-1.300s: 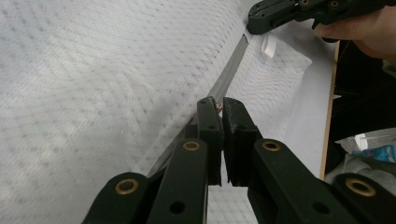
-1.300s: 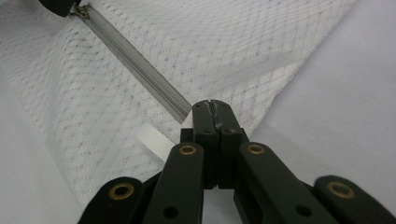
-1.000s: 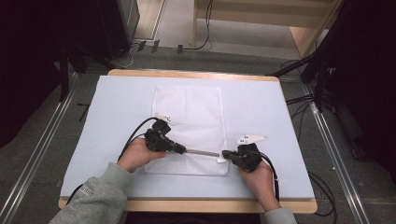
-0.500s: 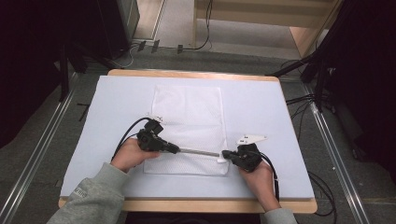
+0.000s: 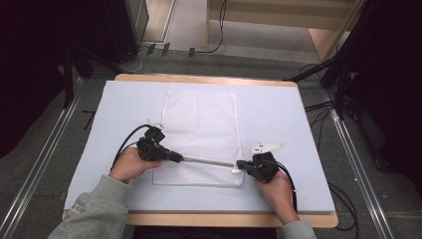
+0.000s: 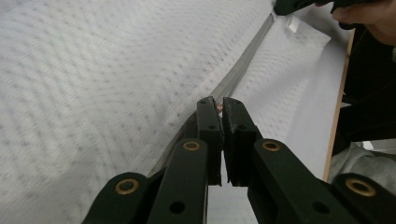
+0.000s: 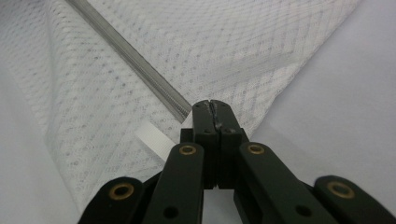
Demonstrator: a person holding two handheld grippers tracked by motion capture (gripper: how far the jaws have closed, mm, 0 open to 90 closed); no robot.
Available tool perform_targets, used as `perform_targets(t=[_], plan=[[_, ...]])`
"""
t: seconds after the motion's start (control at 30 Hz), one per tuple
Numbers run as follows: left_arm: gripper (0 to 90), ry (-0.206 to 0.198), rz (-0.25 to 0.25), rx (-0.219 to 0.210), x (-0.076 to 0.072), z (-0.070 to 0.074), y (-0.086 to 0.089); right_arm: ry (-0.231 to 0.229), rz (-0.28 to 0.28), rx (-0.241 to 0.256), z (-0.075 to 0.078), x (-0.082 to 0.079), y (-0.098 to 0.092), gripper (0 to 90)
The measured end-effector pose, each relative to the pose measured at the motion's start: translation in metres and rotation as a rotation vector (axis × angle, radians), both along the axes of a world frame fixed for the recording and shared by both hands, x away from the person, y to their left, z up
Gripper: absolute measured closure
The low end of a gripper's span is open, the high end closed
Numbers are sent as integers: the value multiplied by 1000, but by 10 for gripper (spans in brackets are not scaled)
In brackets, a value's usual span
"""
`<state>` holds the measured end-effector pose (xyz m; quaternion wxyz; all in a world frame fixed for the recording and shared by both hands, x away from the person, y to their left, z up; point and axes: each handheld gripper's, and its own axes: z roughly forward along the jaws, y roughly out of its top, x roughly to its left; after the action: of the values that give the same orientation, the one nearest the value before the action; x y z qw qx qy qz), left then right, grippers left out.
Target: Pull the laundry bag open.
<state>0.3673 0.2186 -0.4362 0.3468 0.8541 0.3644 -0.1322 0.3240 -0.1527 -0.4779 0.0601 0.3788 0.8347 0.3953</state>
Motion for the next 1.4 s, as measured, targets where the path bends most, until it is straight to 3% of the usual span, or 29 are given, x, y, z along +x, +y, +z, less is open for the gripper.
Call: perform_targets(t=[0.27,0.47,0.73,0.83,0.97,1.07,1.13,1.27,1.4], plan=[[881,11,24,5,-2,1,19,6,12,-6,1,1,0,900],[880,-5,57,13,-6,1,41,18,17,-8,1,3,0,900],[881,-2,142,31,-12,-1,78,27,30,-10,2,5,-1,900],[880,23,153,-2,-13,-7,87,45,33,-2,2,7,-1,900],[878,-7,138,21,-16,-5,85,60,34,-2,3,9,-1,900],[866,-28,126,-1,-17,-3,85,93,35,20,4,12,-2,880],[799,-57,125,-20,-18,-1,85,124,48,58,4,15,-4,820],[689,-114,129,-29,-18,2,85,100,27,104,10,17,-7,746],[623,-129,155,-18,-18,4,88,58,4,94,13,18,-10,632]])
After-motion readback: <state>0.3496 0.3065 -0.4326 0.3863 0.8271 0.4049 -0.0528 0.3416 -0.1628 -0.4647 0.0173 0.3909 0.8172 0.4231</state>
